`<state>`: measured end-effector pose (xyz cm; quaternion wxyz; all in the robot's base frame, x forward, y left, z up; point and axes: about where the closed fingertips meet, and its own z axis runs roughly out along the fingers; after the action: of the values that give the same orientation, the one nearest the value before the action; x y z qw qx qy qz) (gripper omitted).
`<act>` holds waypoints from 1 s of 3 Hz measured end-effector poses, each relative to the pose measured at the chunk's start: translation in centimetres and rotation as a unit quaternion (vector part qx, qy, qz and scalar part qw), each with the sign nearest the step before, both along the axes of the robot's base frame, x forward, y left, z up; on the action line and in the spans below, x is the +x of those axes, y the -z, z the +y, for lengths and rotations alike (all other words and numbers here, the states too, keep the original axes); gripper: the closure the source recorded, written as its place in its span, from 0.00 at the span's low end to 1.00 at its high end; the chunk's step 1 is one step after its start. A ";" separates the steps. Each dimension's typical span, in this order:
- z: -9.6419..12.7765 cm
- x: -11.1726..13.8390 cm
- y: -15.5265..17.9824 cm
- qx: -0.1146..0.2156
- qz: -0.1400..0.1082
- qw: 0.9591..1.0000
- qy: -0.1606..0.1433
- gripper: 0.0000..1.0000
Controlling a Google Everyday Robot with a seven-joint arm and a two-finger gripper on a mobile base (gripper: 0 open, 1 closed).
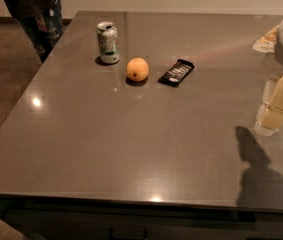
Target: Pick orange
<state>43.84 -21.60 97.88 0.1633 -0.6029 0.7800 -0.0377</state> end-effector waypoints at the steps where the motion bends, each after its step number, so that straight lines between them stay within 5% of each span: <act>1: 0.2 0.4 -0.1 0.004 -0.003 1.000 0.000 0.00; 3: 3.3 4.8 -0.4 0.065 -0.015 0.998 -0.003 0.00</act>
Offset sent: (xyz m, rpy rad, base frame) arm 0.0402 0.0204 0.0035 0.1198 -0.0139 -0.0019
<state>48.61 -18.27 98.25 0.2136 -0.5927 0.7766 0.0045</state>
